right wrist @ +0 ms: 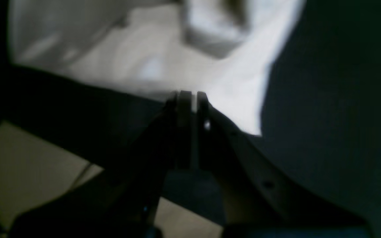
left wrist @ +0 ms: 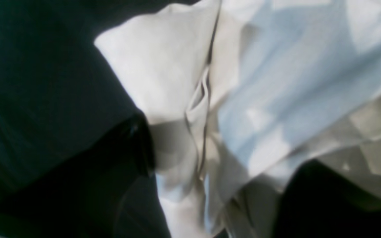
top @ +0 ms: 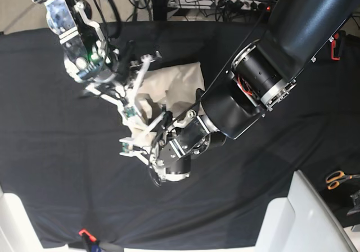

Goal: Fold the T-shirt properly
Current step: 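Bring the right gripper in and grasp the shirt beside the left gripper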

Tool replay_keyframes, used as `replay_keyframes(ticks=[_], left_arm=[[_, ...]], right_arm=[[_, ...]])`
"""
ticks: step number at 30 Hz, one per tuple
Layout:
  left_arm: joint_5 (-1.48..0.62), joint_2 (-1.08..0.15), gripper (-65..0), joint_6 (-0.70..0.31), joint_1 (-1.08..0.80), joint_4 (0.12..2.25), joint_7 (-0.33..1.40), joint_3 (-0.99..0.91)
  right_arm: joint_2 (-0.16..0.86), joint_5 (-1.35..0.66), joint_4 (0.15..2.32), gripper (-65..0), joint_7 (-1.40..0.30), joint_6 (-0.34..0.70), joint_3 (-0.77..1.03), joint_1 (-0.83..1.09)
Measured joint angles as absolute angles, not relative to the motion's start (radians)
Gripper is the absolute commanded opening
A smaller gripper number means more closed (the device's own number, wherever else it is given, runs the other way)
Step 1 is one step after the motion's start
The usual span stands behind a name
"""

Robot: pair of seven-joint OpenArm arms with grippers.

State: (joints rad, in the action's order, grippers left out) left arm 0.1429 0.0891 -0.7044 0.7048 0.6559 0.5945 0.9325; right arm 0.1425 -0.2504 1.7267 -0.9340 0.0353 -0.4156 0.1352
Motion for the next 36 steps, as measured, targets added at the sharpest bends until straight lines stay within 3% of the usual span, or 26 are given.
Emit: replay_keyframes(ticks=[8,12,34,36], left_arm=[[0.141,0.094,-35.9,-0.704,0.703,0.602,0.568,0.933],[0.142,0.094,-35.9,-0.704,0.704,0.602,0.568,0.933],[0.149,0.074,-35.7,-0.704,0.732,0.596,0.565,0.938],[0.146,0.071,-35.7,-0.657,0.731,0.596,0.564,0.94]], right_arm=[[0.131,-0.33,1.63,-61.2,-0.924,0.038,-0.414,0.036],[0.096,-0.332,1.615,-61.2,-0.92,0.091,-0.41,0.023],[0.096,-0.333,1.37,-61.2,-0.857,0.097,-0.413,-0.141],[0.096,-0.334,1.37,-61.2,-0.857,0.098,-0.413,-0.162]])
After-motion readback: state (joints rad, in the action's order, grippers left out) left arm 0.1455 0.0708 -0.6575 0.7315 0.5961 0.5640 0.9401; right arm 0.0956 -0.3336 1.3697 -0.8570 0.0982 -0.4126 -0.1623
